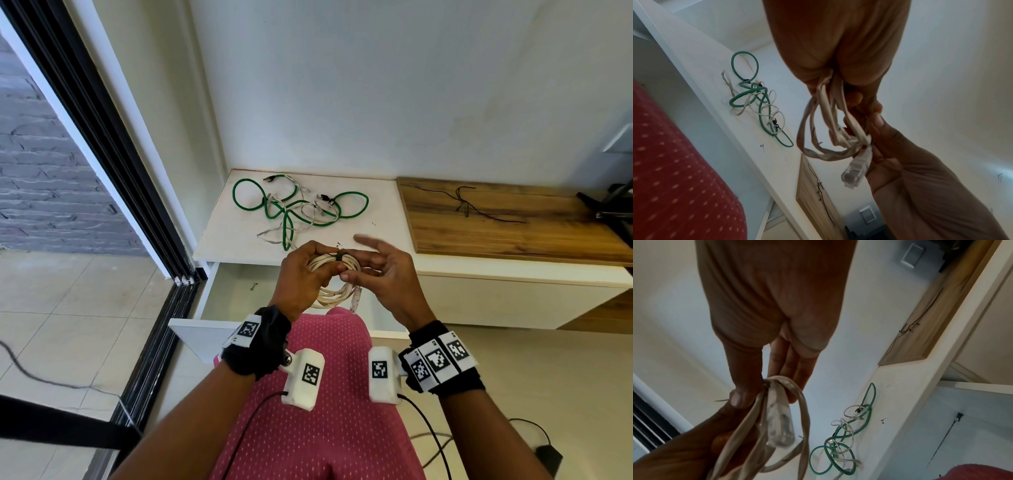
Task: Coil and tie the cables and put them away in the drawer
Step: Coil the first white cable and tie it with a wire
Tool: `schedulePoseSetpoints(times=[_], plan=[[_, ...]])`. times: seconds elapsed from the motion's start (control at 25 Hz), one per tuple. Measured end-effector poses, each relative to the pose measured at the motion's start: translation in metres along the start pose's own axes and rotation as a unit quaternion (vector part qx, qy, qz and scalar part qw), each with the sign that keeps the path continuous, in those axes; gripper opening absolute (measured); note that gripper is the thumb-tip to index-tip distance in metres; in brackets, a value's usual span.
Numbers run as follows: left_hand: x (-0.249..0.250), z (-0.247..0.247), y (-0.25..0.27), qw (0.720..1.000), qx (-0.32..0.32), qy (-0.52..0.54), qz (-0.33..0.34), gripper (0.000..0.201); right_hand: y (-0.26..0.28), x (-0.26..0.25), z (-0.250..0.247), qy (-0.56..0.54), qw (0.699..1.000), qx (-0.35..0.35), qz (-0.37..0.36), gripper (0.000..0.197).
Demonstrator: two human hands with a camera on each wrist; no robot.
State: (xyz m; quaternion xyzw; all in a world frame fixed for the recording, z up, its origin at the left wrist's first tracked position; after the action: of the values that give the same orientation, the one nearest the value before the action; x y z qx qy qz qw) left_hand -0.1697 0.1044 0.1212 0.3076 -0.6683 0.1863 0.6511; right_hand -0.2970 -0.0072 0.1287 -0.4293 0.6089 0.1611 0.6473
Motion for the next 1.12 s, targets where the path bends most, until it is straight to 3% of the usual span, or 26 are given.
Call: schedulePoseSetpoints(times=[0.16,0.32,0.52,0.68,0.92,1.12], plan=[[-0.003,0.002,0.002,1.0,-0.01,0.002,0.004,0.013,-0.001,0.002,0.005,0.049,0.998,0.03,-0.03,0.037],[0.001,0.007,0.004,1.0,-0.008,0.017,-0.003,0.015,0.001,0.003,0.01,0.076,0.993,0.076,-0.044,0.029],[0.009,0.007,0.003,0.993,0.115,0.011,-0.009,0.006,0.001,0.007,0.015,0.123,0.984,0.123,-0.045,0.029],[0.014,0.01,0.0,0.983,0.178,-0.035,-0.012,0.006,0.0,0.009,0.021,0.154,0.977,0.133,-0.062,0.032],[0.017,0.017,-0.006,0.977,0.191,-0.083,-0.037,0.012,-0.002,0.014,0.023,0.144,0.979,0.131,-0.067,0.033],[0.014,0.019,-0.015,0.977,0.194,-0.059,-0.068,0.016,-0.005,0.026,0.022,0.092,0.983,0.155,-0.047,0.031]])
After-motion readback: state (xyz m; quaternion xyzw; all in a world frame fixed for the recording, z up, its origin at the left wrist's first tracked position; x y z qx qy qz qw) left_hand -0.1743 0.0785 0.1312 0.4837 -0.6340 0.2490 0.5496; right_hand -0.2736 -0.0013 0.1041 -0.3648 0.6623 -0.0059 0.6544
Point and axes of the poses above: each hand's wrist, its own y-axis away from the middle knuckle, its own z-axis out of the palm, x = y × z, the point moved 1 cm from there along -y, towards the middle knuckle, and after that the axes turned 14 degrees about -z, right-handed, at the moved point
